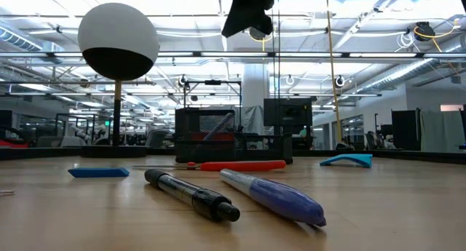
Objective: Pick and place office supplies into organizer
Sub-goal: Put the orange pen into the black desk organizer
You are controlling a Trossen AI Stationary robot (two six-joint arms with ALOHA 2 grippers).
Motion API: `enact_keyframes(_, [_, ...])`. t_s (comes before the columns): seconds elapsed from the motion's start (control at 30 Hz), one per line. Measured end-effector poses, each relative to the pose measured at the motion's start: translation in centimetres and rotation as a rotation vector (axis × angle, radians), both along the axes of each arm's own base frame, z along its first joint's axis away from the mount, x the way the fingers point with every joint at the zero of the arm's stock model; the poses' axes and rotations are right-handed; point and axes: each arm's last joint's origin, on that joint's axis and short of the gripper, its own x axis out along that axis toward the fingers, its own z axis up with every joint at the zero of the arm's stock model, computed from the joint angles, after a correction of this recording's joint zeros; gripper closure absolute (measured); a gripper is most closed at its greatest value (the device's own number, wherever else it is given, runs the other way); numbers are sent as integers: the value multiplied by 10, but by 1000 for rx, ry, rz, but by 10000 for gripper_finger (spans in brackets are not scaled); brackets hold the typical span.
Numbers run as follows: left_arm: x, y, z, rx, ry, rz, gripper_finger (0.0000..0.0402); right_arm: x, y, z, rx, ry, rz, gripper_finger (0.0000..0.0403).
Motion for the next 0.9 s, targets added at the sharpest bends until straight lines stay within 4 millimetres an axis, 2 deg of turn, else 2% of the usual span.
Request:
enact_keyframes(0.27, [22, -36, -43, 100, 263, -23, 220, 0, -1, 0, 14, 1, -17, 403])
enact_keyframes(0.5, [36, -62, -70, 159, 353, -52, 220, 0, -1, 0, 42, -1, -49, 403])
enact_keyframes(0.9, [37, -100, -106, 242, 452, -114, 220, 1, 9, 0, 61, -5, -45, 403])
